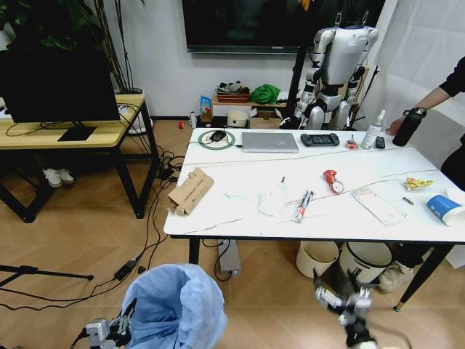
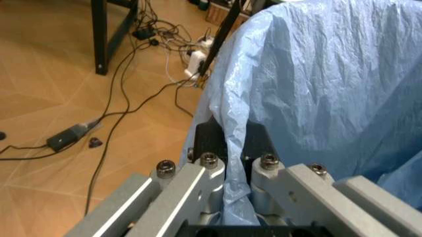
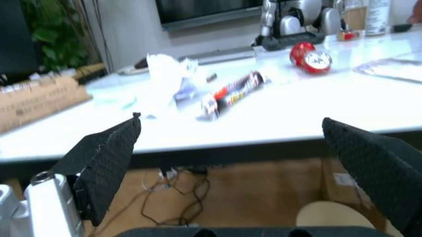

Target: Pick up the trash bin and place the trash from the table into it.

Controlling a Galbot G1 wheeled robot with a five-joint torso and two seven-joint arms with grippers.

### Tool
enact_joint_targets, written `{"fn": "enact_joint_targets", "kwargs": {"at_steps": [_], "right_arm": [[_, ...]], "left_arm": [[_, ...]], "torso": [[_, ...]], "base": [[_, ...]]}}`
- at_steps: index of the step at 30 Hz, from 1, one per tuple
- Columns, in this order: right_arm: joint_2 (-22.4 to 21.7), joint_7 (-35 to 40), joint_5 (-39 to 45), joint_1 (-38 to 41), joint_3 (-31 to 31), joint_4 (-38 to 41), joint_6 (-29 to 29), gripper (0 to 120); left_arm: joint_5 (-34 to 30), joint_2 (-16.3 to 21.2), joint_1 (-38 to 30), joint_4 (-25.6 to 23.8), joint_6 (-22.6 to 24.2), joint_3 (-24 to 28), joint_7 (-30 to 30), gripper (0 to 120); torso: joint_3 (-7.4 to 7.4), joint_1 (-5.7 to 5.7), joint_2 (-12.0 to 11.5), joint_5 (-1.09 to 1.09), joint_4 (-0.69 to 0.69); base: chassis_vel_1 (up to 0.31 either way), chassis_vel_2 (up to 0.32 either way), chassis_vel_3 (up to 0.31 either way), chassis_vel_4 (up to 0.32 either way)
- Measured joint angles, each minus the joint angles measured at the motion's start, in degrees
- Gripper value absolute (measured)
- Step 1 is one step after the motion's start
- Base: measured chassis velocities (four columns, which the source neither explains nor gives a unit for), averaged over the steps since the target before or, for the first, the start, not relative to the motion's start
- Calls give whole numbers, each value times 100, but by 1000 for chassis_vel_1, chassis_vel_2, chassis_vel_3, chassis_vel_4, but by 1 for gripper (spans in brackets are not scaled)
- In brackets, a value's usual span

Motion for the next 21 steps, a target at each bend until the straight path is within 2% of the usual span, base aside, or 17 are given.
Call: {"fn": "enact_joint_targets", "kwargs": {"at_steps": [2,4,8,10,13,15,17,18,21], "right_arm": [[-506,89,513,301,-34,53,-294,100],[-600,103,584,367,-49,51,-331,100],[-1436,579,1563,1247,-363,-4,-920,100],[-1508,700,1679,1397,-436,-23,-1011,100],[-1715,1148,1960,2176,-879,-287,-1381,100],[-1761,1475,2234,2701,-1204,-456,-1905,100],[-1759,1575,2299,2837,-1281,-493,-2075,100],[-1715,1801,2382,3170,-1468,-622,-2373,100],[-1549,2152,2386,3663,-1783,-942,-2740,100]], "left_arm": [[220,-15,12,-37,133,-23,-72,0],[253,-32,17,-37,139,-38,-53,0],[447,-267,-5,19,59,-202,119,0],[458,-303,-11,25,54,-227,153,0],[486,-461,25,-70,108,-276,201,0],[543,-573,83,-189,91,-304,221,0],[556,-603,101,-220,76,-309,226,0],[568,-663,150,-303,36,-317,231,0],[553,-745,253,-428,25,-343,234,0]], "torso": [[-3,-2,-5,-1,-4],[-3,-3,-6,0,-4],[-7,-6,-11,-1,-1],[-7,-6,-12,-2,-2],[-8,-7,-16,-2,1],[-9,-8,-17,0,0],[-9,-8,-17,-1,0],[-10,-8,-18,-2,-1],[-11,-9,-20,-1,0]], "base": [[0,0,0,0],[0,0,0,0],[0,0,0,0],[0,0,0,0],[0,0,0,0],[0,0,0,0],[0,0,0,0],[0,0,0,0],[0,0,0,0]]}}
